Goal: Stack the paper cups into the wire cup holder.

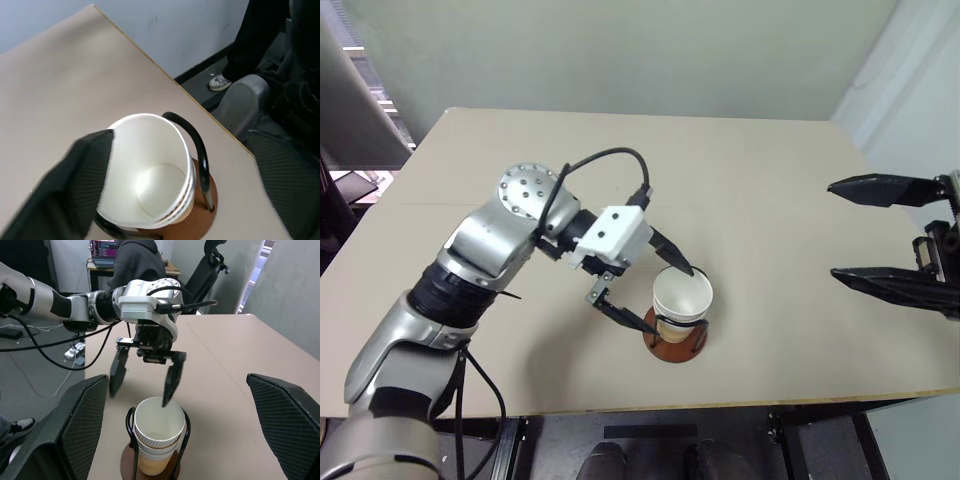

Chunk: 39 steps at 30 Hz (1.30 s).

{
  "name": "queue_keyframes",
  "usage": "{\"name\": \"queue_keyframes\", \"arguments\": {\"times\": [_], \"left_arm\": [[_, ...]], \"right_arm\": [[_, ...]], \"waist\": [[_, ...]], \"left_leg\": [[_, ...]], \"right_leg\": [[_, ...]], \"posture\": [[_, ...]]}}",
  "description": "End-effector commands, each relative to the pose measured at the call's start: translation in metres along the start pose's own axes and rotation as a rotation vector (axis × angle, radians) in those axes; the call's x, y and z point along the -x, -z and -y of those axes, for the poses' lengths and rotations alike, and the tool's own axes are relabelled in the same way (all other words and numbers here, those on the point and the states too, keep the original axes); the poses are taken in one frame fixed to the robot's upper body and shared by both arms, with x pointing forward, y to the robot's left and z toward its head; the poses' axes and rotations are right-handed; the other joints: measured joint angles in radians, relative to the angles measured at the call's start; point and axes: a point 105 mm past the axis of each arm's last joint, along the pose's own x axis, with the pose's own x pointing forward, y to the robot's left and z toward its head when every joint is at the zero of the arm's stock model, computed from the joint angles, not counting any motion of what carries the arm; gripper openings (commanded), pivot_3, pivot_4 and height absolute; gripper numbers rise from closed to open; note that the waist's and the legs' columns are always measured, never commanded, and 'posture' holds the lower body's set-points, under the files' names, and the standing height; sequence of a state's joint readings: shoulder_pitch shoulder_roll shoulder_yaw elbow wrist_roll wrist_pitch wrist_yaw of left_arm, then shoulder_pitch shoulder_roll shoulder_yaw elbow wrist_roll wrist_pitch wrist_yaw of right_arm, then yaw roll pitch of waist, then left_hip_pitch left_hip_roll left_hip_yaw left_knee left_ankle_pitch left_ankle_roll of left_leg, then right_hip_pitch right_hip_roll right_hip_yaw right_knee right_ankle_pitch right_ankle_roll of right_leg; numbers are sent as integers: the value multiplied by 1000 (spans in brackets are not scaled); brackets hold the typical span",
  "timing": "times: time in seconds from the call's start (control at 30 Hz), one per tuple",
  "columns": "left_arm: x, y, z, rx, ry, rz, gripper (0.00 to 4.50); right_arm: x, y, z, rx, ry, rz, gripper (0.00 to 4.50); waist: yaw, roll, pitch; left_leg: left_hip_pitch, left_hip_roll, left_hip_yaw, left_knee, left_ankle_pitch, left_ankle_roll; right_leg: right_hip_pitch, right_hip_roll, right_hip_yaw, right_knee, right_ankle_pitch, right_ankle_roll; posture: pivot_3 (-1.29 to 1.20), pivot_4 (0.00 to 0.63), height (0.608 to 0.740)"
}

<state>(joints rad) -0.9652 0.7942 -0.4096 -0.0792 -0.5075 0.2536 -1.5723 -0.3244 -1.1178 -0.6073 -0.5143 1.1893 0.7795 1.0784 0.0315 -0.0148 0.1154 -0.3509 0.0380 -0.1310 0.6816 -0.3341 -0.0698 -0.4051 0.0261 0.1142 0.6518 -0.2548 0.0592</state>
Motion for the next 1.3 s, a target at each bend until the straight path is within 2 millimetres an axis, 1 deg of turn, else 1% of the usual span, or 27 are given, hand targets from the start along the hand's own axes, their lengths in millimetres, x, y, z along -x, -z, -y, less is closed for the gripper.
{"name": "queue_keyframes", "arguments": {"times": [0.03,0.13,0.17,0.2,0.27,0.33,0.43,0.6,0.7,0.9,1.07,1.3], "left_arm": [[24,-6,-7,30,-143,43,4456],[58,-3,-13,114,-364,94,4456],[72,1,-11,153,-436,107,4456],[87,10,-1,216,-506,108,4456],[105,25,23,324,-567,85,4456],[108,29,40,381,-567,77,4456],[118,37,71,494,-594,40,4456],[121,45,100,597,-650,10,4456],[121,46,106,619,-678,19,4456],[119,47,109,641,-688,24,4456],[115,48,109,647,-688,27,4456],[114,49,108,653,-698,23,4456]], "right_arm": [[7,11,12,11,59,-44,4500],[22,34,29,-37,151,-90,4500],[28,42,33,-53,177,-102,4500],[33,50,36,-73,188,-118,4500],[39,63,36,-114,178,-136,4500],[41,69,34,-135,156,-147,4500],[43,78,33,-166,109,-169,4500],[46,87,35,-187,74,-199,4500],[44,90,36,-196,63,-193,4500],[36,102,32,-238,19,-197,4500],[31,104,34,-238,17,-196,4500],[31,105,37,-241,22,-200,4500]], "waist": [[0,0,0],[-1,0,0],[-1,0,0],[-3,1,0],[-12,2,-1],[-14,3,-1],[-9,3,-1],[0,3,-2],[1,3,-2],[-3,3,-2],[-5,3,-2],[-5,3,-2]], "left_leg": [[0,0,0,0,0,0],[1,0,-1,0,0,1],[1,1,-1,0,0,1],[1,0,-1,0,0,1],[2,1,1,-2,0,1],[2,1,2,-6,0,1],[1,0,2,-6,0,1],[1,0,1,-6,0,2],[3,0,1,-5,0,2],[4,0,4,-3,0,2],[4,0,5,-3,0,2],[4,0,5,-3,0,2]], "right_leg": [[0,0,0,0,0,0],[0,0,0,-1,1,1],[0,-1,0,-1,1,1],[0,-1,0,-1,1,1],[-1,-2,0,-1,1,2],[-3,-1,1,-3,1,1],[-4,-1,1,-3,1,1],[-3,-1,1,-3,2,0],[-3,-1,2,-1,1,-2],[-4,-1,2,8,-2,-7],[-5,-1,2,10,-2,-8],[-5,-1,2,10,-2,-9]], "posture": [[0,150,740],[0,150,740],[0,150,740],[0,150,740],[0,150,740],[0,150,740],[0,150,740],[0,150,740],[0,150,740],[0,150,740],[0,150,740],[0,150,740]]}}
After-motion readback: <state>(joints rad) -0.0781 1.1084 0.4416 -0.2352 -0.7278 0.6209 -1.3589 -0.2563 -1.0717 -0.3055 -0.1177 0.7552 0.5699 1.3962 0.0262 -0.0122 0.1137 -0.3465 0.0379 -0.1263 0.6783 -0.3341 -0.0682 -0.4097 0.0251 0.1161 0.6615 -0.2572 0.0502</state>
